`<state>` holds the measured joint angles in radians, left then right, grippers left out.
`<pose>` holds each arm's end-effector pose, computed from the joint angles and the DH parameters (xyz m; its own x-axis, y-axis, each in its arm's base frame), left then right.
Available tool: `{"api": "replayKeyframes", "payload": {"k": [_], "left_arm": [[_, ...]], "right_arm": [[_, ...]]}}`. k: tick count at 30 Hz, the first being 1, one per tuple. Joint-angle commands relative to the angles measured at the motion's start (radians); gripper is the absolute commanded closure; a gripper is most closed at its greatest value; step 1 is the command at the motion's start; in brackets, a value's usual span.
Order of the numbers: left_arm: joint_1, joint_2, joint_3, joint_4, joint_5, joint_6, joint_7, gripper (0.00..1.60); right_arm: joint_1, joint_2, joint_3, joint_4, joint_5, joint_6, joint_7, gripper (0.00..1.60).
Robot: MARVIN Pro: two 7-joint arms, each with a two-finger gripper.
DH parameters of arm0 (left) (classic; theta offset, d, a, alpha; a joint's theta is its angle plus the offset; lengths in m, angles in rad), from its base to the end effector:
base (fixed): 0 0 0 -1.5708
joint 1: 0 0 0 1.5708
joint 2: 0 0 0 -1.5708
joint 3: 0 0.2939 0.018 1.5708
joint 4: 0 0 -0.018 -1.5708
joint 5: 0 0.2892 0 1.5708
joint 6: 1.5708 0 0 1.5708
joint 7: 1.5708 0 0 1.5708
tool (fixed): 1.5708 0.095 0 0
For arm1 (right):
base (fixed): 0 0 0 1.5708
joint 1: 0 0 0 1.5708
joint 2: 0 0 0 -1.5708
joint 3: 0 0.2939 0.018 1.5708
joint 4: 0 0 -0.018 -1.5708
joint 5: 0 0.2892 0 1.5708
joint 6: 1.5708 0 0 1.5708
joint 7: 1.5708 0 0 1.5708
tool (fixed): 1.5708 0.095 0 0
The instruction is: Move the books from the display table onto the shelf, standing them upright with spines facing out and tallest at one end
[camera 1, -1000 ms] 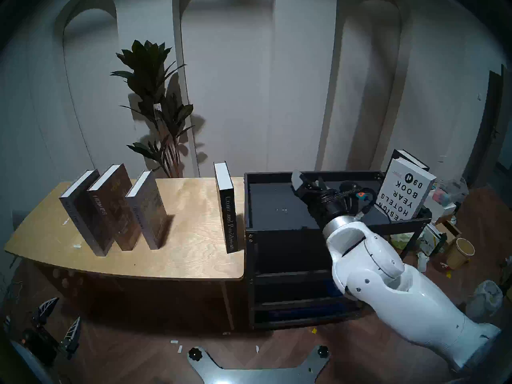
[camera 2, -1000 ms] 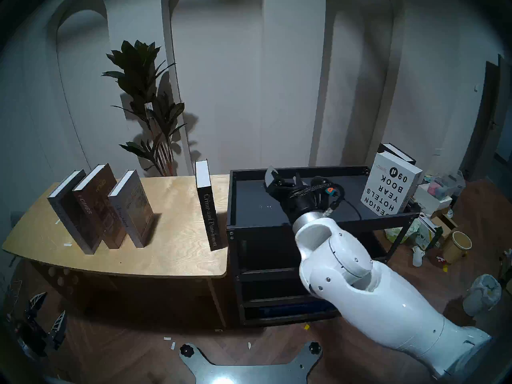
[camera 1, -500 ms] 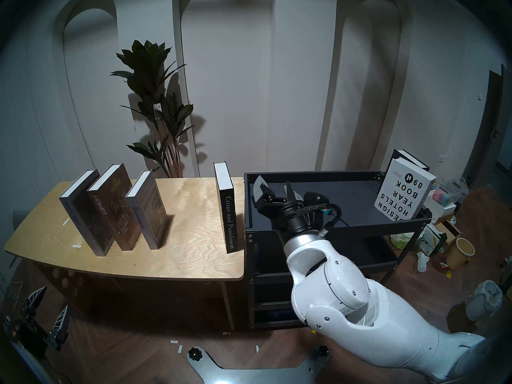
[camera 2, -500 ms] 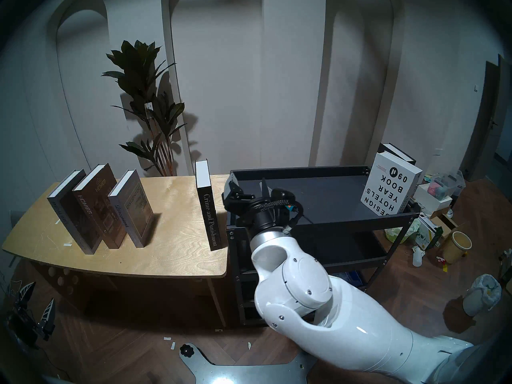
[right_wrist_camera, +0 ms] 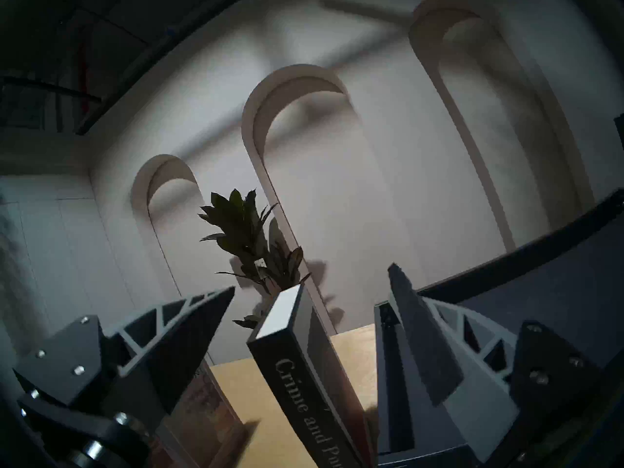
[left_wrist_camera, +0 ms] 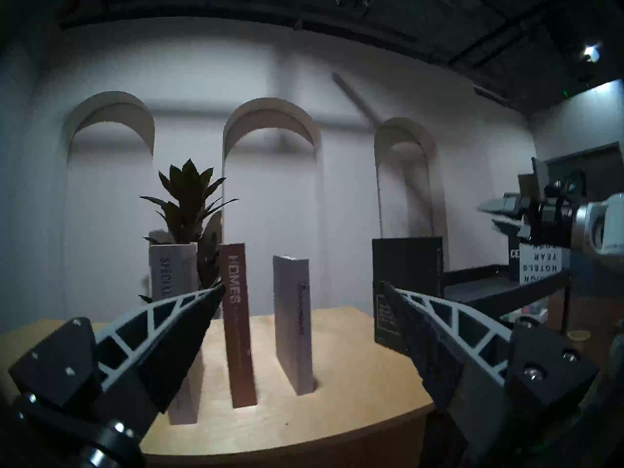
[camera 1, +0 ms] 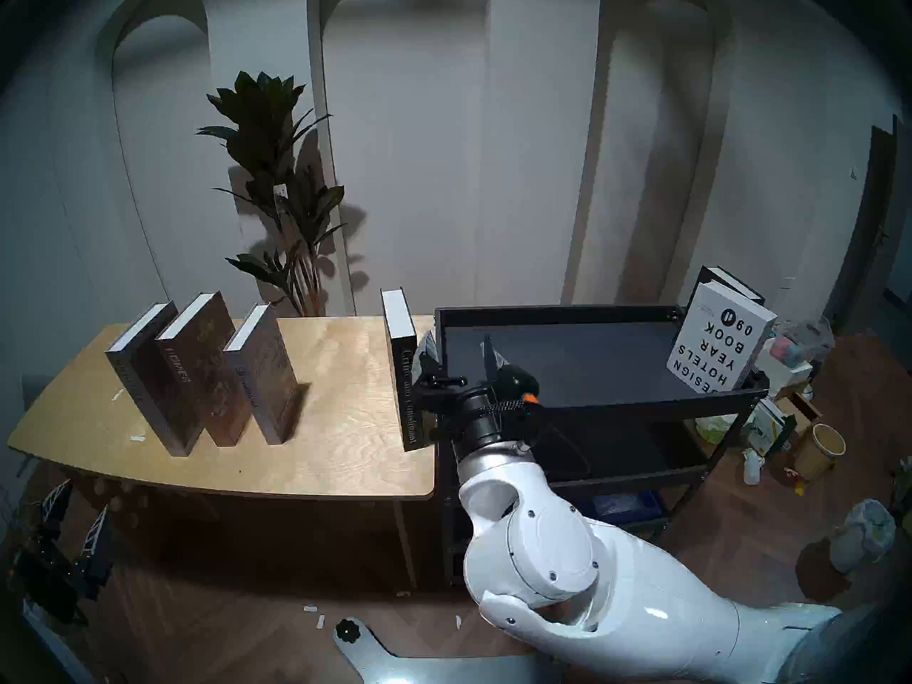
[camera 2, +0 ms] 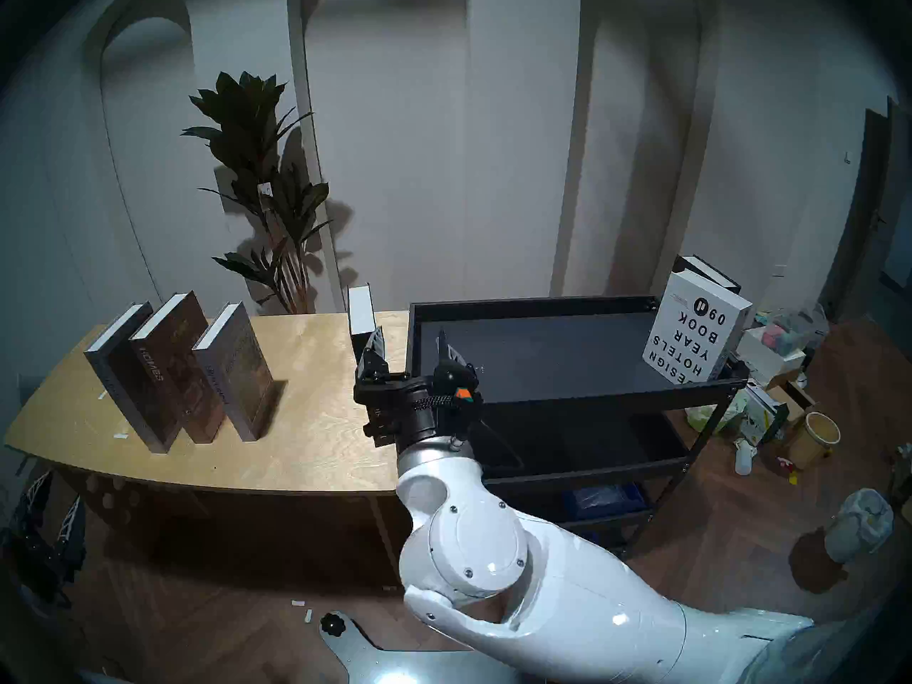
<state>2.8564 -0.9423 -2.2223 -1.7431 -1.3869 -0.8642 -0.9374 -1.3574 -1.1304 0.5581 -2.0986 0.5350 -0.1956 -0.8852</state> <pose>0.0582 0.2810 -0.2368 -0.2685 0.0409 0.9624 -0.2453 -0.9691 -0.0272 0.2873 0.1618 -0.1942 -0.0825 -0.4255 0.9012 0.2593 -0.8823 -0.3928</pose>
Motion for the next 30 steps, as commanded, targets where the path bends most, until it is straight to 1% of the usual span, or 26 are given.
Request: {"api": "replayKeyframes", "payload": {"k": [1,3,4,9,10,13,17,19,22,23,24,25,26,27,28,30], "left_arm": [[0.023,-0.089,-0.03,-0.177,-0.111,0.123,-0.108,0.0],[0.023,-0.095,-0.028,-0.186,-0.114,0.128,-0.118,0.0],[0.023,-0.089,-0.024,-0.17,-0.121,0.131,-0.125,0.0],[0.023,-0.148,-0.044,-0.261,-0.179,0.222,-0.163,0.0],[0.023,-0.151,-0.043,-0.268,-0.188,0.238,-0.17,0.0],[0.023,-0.191,-0.058,-0.329,-0.215,0.298,-0.194,0.0],[0.023,-0.229,-0.065,-0.377,-0.239,0.378,-0.223,0.0],[0.023,-0.243,-0.064,-0.396,-0.244,0.415,-0.231,0.0],[0.023,-0.261,-0.056,-0.431,-0.244,0.492,-0.243,0.0],[0.023,-0.261,-0.056,-0.431,-0.244,0.492,-0.243,0.0],[0.023,-0.268,-0.053,-0.446,-0.24,0.52,-0.244,0.0],[0.023,-0.266,-0.046,-0.455,-0.238,0.515,-0.242,0.0],[0.023,-0.271,-0.047,-0.471,-0.232,0.559,-0.242,0.0],[0.023,-0.278,-0.044,-0.489,-0.228,0.595,-0.235,0.0],[0.023,-0.278,-0.044,-0.489,-0.228,0.595,-0.235,0.0],[0.023,-0.283,-0.04,-0.514,-0.22,0.618,-0.227,0.0]], "right_arm": [[-0.023,-0.006,-0.025,0.031,-0.086,-0.013,-0.077,0.0],[-0.028,0.004,-0.025,0.036,-0.087,-0.014,-0.083,0.0],[-0.031,0.014,-0.025,0.038,-0.09,-0.014,-0.085,0.0],[-0.044,0.056,-0.04,0.029,-0.15,-0.013,-0.13,0.0],[-0.049,0.068,-0.041,0.025,-0.158,-0.009,-0.137,0.0],[-0.069,0.105,-0.04,0.01,-0.19,-0.009,-0.173,0.0],[-0.103,0.163,-0.032,-0.015,-0.228,-0.008,-0.223,0.0],[-0.123,0.196,-0.028,-0.023,-0.244,-0.009,-0.245,0.0],[-0.161,0.259,-0.014,-0.034,-0.258,-0.02,-0.287,0.0],[-0.161,0.259,-0.014,-0.034,-0.258,-0.02,-0.287,0.0],[-0.177,0.274,-0.005,-0.038,-0.263,-0.026,-0.305,0.0],[-0.19,0.26,0.008,-0.03,-0.268,-0.025,-0.315,0.0],[-0.192,0.303,0.002,-0.042,-0.265,-0.04,-0.322,0.0],[-0.204,0.318,0.007,-0.044,-0.268,-0.053,-0.336,0.0],[-0.204,0.318,0.007,-0.044,-0.268,-0.053,-0.336,0.0],[-0.213,0.332,0.009,-0.039,-0.272,-0.067,-0.343,0.0]]}}
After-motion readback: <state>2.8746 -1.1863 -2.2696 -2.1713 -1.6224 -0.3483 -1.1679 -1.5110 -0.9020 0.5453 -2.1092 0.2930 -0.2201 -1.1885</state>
